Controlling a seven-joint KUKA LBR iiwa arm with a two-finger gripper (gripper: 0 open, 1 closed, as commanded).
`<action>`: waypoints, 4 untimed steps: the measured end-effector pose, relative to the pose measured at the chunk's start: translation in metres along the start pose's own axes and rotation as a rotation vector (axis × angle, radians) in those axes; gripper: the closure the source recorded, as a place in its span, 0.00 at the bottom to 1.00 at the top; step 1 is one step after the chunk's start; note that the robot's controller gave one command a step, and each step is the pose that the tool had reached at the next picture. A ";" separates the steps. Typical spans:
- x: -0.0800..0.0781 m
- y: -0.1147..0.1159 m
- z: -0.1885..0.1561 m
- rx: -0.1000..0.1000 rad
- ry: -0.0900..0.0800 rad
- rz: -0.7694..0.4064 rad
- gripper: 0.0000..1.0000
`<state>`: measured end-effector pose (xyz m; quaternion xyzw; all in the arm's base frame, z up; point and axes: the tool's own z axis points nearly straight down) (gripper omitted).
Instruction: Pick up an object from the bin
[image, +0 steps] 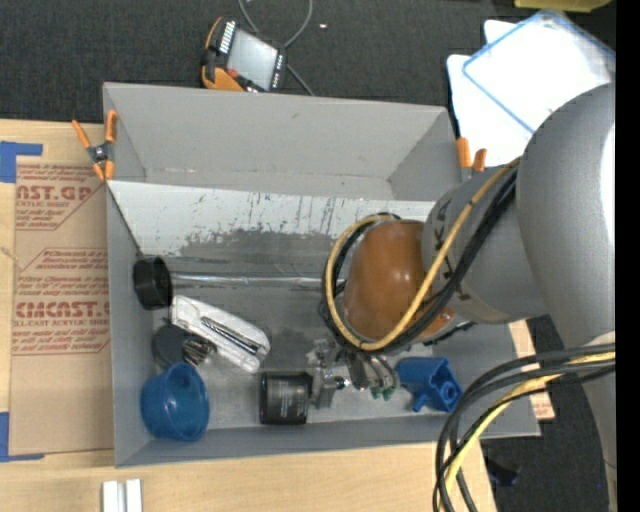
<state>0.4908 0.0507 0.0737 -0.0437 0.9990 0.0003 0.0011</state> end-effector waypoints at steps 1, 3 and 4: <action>0.000 0.000 0.000 0.000 0.000 0.000 1.00; 0.002 0.000 -0.070 0.000 0.010 0.000 1.00; 0.002 0.001 -0.099 0.000 0.008 0.000 1.00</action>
Offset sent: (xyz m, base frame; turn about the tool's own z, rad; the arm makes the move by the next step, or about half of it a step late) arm -0.0001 0.0002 0.0976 -0.0002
